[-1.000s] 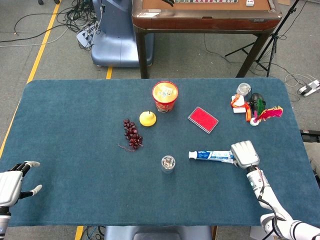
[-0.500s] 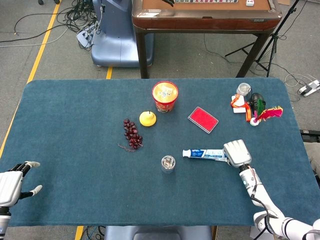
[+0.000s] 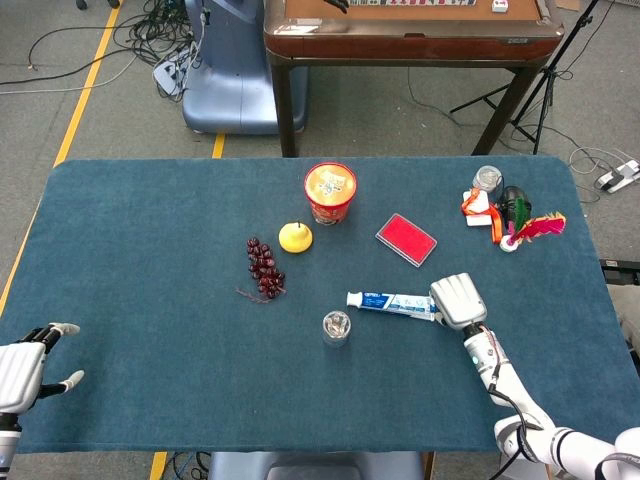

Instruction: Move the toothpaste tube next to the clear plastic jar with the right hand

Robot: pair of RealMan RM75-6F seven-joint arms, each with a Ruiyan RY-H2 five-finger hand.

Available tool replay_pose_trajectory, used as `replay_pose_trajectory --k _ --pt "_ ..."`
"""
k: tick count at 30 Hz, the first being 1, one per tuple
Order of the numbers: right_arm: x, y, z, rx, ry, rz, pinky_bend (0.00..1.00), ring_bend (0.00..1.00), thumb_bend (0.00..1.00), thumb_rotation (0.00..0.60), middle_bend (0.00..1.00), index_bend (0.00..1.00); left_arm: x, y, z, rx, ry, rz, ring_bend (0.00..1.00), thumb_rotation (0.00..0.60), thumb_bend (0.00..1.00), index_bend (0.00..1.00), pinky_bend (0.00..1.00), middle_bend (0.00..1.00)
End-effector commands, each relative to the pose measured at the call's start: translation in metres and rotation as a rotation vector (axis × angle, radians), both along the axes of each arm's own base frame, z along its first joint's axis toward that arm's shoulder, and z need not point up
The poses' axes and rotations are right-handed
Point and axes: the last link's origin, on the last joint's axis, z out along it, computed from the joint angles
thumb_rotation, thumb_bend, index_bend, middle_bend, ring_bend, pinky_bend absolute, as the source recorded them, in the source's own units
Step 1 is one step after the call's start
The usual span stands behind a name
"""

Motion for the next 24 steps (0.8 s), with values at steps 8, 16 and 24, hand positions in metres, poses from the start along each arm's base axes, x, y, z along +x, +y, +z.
replay_pose_trajectory --k 8,16,24 --pt "0.005 -0.011 -0.007 0.0 -0.004 -0.002 1.0 1.0 0.0 0.6 1.0 1.0 0.0 0.0 0.0 -0.001 0.0 0.002 0.36 0.6 0.04 0.33 0.54 0.35" --pt "0.013 -0.017 -0.013 -0.007 -0.033 0.012 1.0 1.0 0.0 0.6 1.0 1.0 0.0 0.0 0.001 0.0 0.0 0.002 0.36 0.6 0.04 0.33 0.54 0.35" --pt "0.022 -0.023 -0.012 -0.026 -0.059 0.028 1.0 1.0 0.0 0.6 1.0 1.0 0.0 -0.001 0.001 -0.002 0.001 0.002 0.36 0.6 0.04 0.33 0.54 0.35"
